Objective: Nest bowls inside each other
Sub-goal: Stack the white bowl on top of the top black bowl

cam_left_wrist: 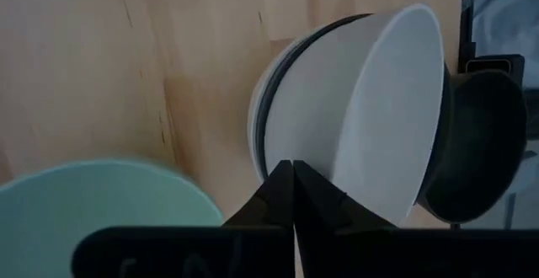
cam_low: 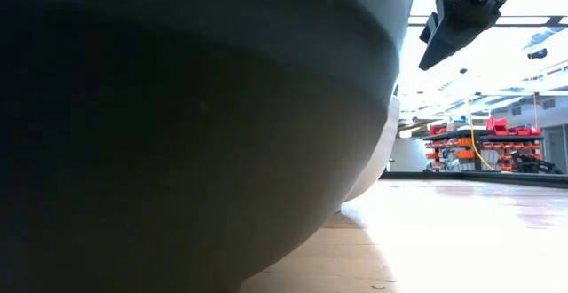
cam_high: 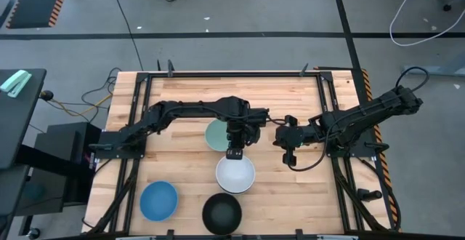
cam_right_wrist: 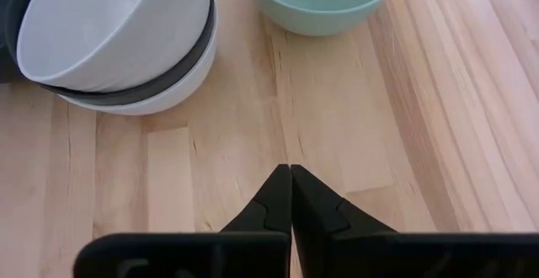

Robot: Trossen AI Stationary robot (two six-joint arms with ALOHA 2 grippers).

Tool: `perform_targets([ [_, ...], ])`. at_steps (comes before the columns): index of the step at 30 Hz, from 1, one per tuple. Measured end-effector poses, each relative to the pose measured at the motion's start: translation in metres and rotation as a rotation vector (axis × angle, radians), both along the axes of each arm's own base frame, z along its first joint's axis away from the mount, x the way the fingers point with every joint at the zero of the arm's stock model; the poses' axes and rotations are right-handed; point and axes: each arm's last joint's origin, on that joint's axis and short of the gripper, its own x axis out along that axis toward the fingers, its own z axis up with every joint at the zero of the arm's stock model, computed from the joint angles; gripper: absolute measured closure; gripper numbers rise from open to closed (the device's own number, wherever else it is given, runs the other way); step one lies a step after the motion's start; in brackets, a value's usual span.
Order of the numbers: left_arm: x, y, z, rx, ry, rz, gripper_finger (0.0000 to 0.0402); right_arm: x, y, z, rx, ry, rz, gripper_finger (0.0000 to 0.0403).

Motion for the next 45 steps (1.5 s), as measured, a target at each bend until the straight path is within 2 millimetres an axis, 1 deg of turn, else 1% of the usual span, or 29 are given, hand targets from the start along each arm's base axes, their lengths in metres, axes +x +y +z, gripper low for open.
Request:
perform_targets([
  [3, -0.001, 0.0, -0.006, -0.002, 0.026, -0.001, 0.0396, 0.0, 0.0, 0.0, 0.0, 0.0, 0.0, 0.0396],
  [7, -0.001, 0.004, -0.007, 0.015, 0.033, 0.012, 0.0398, 0.0, 0.0, 0.0, 0.0, 0.0, 0.0, 0.0396],
  [11, -0.003, 0.013, 0.002, 0.03, 0.021, 0.039, 0.0397, 0.0, 0.0, 0.0, 0.0, 0.0, 0.0, 0.0396],
  [14, -0.003, 0.013, 0.009, 0.03, 0.004, 0.041, 0.0398, 0.0, 0.0, 0.0, -0.001, 0.001, 0.0, 0.0397],
  [28, -0.006, -0.018, 0.013, 0.019, 0.008, -0.03, 0.0398, 0.0, 0.0, 0.0, -0.001, 0.001, 0.001, 0.0398],
  [34, -0.008, -0.018, 0.017, 0.018, -0.004, -0.03, 0.0399, 0.0, 0.0, 0.0, -0.001, 0.001, 0.001, 0.0399],
  [40, -0.013, -0.013, 0.033, 0.024, -0.054, -0.014, 0.0399, 0.0, 0.0, 0.0, -0.001, 0.002, 0.001, 0.0398],
  [45, -0.013, -0.024, 0.035, 0.001, -0.061, -0.026, 0.0399, 0.0, 0.0, 0.0, -0.001, 0.002, 0.001, 0.04],
])
